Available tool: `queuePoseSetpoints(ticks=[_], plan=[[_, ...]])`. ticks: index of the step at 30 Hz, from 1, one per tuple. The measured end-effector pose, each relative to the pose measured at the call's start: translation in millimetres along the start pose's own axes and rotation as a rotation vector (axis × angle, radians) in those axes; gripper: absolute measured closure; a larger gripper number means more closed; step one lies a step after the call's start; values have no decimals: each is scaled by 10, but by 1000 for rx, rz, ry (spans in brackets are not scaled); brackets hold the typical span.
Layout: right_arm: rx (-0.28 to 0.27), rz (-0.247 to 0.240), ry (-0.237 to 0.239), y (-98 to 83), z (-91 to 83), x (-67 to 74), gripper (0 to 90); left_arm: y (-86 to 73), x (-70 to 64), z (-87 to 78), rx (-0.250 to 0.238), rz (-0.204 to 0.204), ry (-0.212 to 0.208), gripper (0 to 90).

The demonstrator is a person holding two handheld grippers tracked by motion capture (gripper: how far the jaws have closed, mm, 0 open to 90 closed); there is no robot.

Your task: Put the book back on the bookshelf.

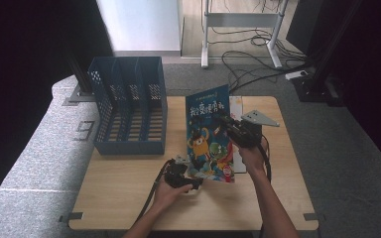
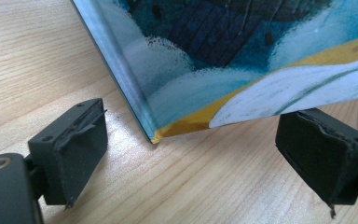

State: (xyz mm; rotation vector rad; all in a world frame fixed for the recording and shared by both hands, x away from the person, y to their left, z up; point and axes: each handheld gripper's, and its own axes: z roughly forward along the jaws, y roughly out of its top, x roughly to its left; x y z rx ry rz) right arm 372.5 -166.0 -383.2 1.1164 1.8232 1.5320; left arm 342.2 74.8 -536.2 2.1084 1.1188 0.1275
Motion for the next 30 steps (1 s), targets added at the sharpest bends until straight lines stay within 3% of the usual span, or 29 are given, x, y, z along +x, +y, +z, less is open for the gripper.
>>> queuePoseSetpoints(ticks=[30], plan=[[-97,-7,40,-220,-283,-21,791,-26,-70,50,25,51,66,93]])
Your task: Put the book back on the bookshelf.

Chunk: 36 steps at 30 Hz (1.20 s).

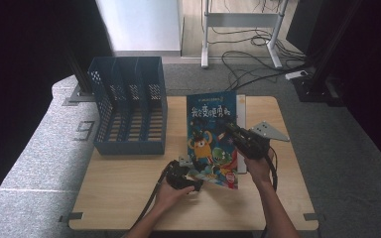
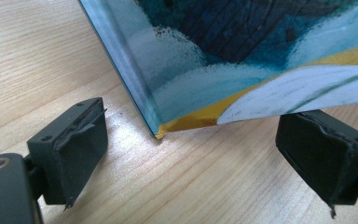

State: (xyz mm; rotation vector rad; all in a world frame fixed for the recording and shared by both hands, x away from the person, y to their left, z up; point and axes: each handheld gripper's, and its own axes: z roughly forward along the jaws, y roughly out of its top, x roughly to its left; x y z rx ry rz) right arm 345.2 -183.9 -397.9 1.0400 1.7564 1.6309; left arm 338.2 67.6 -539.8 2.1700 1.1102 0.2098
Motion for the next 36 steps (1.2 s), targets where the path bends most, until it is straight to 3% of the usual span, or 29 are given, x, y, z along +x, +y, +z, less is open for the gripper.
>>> queuePoseSetpoints(ticks=[14,22,36], plan=[[-21,-40,8,-57,-113,20,787,-14,-24,16,-6,26,21,84],[-50,-122,42,-4,-76,129,791,58,26,62,-1,16,27,85],[-73,-99,60,-57,-111,87,797,25,80,-5,8,13,26,117]])
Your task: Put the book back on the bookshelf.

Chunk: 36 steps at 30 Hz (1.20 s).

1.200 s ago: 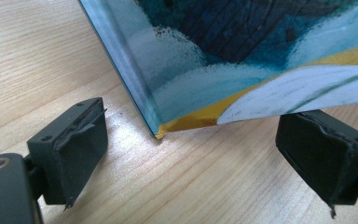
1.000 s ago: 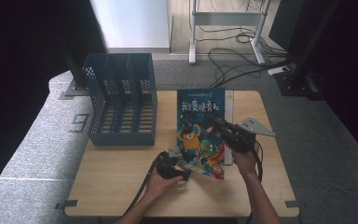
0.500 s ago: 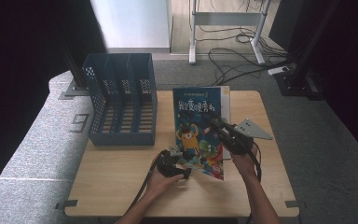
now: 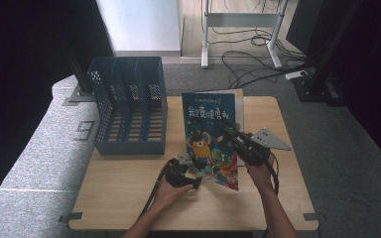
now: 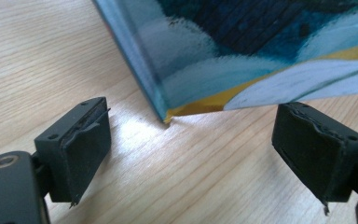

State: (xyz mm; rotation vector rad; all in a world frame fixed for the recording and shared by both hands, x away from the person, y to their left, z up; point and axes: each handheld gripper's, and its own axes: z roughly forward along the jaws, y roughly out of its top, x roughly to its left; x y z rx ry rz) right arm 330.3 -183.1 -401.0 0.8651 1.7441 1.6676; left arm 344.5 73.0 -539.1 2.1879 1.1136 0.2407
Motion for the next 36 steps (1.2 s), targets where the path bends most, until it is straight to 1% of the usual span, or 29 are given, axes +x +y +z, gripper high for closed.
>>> queuePoseSetpoints(ticks=[3,5,6,8,10,13,17,21,31,35,36], plan=[[-10,3,3,-20,-30,8,799,-22,16,-34,-12,-1,-1,117],[-14,7,9,-37,-58,7,801,-32,23,-65,-29,-6,-2,122],[-18,8,12,-44,-71,8,802,-32,27,-87,-36,-3,1,125],[-23,10,17,-57,-95,12,803,-27,20,-128,-57,16,13,127],[-26,5,19,-66,-112,17,803,-10,22,-169,-73,21,12,127],[-29,8,23,-76,-130,20,803,17,42,-216,-102,15,3,130],[-25,13,27,-79,-142,11,804,41,85,-237,-110,-3,1,136],[-15,11,33,-73,-156,3,805,53,110,-256,-120,-15,-5,137],[34,19,56,-42,-227,18,810,108,124,-318,-138,-14,0,138],[54,25,65,-34,-266,30,814,126,137,-353,-163,-20,0,140],[59,27,69,-33,-278,32,814,130,140,-359,-166,-16,2,139]])
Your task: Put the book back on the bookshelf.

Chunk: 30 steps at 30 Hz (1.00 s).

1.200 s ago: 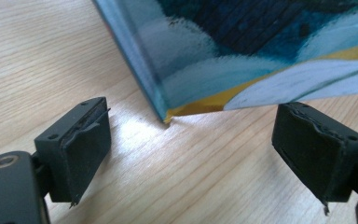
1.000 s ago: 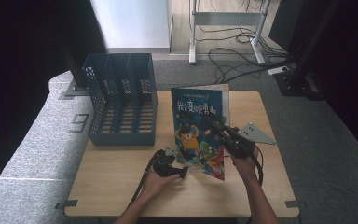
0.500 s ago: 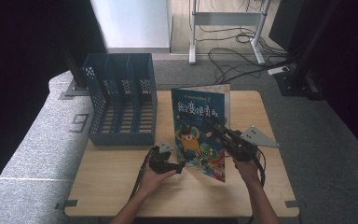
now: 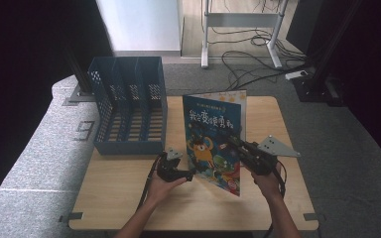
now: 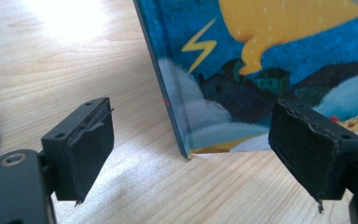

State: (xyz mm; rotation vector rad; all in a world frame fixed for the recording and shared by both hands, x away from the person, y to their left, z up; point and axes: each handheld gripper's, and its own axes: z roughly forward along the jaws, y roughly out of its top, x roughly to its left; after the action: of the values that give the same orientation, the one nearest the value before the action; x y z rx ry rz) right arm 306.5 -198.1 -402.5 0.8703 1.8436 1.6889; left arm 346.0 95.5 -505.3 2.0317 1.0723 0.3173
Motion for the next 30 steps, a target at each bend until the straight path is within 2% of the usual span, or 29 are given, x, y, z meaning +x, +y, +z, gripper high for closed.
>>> queuePoseSetpoints(ticks=[6,10,12,15,18,27,30], plan=[[15,3,16,-23,-71,8,818,44,-7,-36,-49,19,-9,139],[14,3,22,-48,-108,11,818,83,-9,-61,-97,32,12,143],[15,5,23,-61,-126,8,817,105,-1,-76,-118,36,7,145],[12,12,27,-81,-149,3,817,132,21,-105,-158,29,5,161],[8,17,27,-104,-171,-3,817,161,41,-131,-177,27,1,165],[-3,36,30,-169,-230,-15,814,258,105,-169,-186,17,0,182],[-9,40,28,-187,-241,-27,812,326,131,-184,-179,8,-19,195]])
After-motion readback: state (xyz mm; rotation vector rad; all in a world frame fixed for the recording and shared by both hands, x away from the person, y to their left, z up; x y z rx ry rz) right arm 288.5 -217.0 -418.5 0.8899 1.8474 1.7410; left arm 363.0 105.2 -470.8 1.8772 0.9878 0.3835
